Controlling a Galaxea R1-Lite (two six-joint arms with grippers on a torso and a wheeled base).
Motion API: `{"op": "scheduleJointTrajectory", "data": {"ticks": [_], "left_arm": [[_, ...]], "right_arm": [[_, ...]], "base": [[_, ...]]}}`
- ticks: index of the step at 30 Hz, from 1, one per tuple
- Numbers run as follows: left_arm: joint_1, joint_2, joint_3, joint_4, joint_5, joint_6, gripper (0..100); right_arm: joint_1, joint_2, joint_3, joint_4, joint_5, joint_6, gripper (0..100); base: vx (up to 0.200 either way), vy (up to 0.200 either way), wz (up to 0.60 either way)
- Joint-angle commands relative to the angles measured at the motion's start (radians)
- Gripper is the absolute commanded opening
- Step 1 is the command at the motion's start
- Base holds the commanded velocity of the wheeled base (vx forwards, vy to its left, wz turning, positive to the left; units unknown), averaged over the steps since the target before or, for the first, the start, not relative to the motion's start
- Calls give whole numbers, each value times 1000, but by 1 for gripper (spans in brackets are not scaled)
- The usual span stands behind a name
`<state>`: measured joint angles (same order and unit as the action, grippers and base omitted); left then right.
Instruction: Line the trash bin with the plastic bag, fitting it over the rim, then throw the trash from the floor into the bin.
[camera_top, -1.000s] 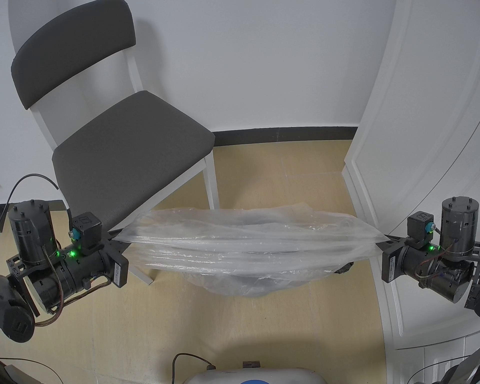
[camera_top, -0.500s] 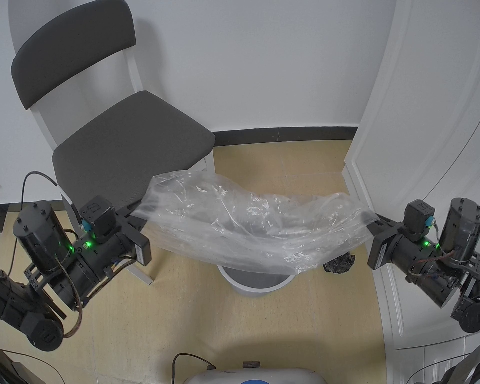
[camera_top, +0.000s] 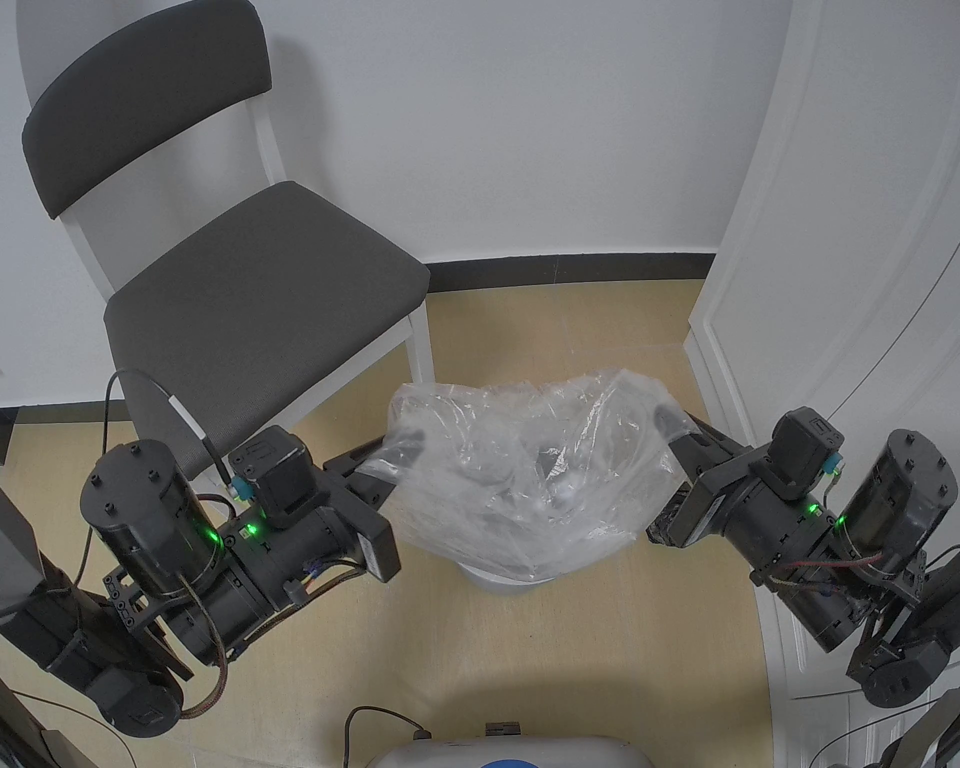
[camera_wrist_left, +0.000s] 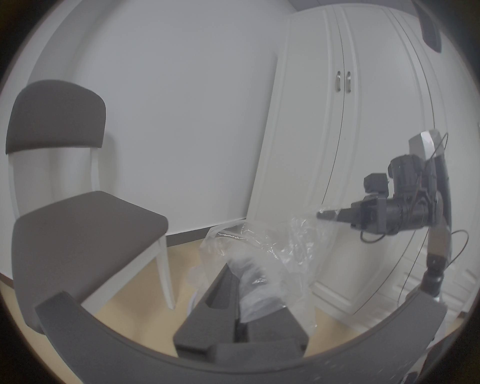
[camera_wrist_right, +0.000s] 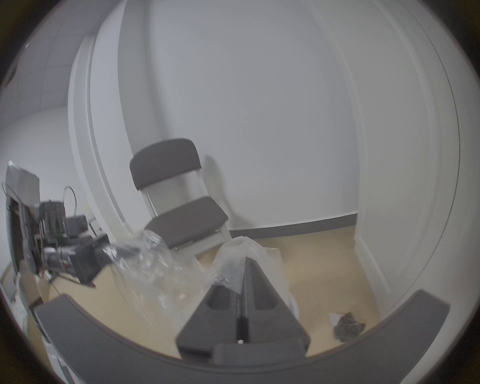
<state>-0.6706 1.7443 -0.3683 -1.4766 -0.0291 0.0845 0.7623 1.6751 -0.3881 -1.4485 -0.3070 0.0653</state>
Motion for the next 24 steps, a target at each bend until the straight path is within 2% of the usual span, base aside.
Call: {"op": "scheduleJointTrajectory", "data": {"ticks": [1, 5, 11, 14, 15, 19, 24], "left_arm": [[-47, 20, -40, -2, 17, -51, 0], [-79, 51, -70, -31, 40, -146, 0], [-76, 95, -81, -37, 41, -172, 0], [-73, 109, -81, -36, 41, -175, 0], [-73, 115, -83, -36, 41, -186, 0], [-72, 120, -98, -24, 41, -235, 0], [-72, 184, -132, -24, 40, -311, 0]], "right_arm": [[61, 91, -21, -55, -1, 64, 0], [89, 149, -66, -64, -1, 172, 0], [66, 158, -92, -21, -7, 202, 0], [57, 153, -115, 42, -14, 203, 0], [49, 146, -141, 119, -15, 226, 0], [25, 121, -204, 247, -24, 312, 0], [11, 86, -258, 393, -34, 369, 0]], "base": [[0, 0, 0], [0, 0, 0], [0, 0, 0], [0, 0, 0], [0, 0, 0], [0, 0, 0], [0, 0, 0]]}}
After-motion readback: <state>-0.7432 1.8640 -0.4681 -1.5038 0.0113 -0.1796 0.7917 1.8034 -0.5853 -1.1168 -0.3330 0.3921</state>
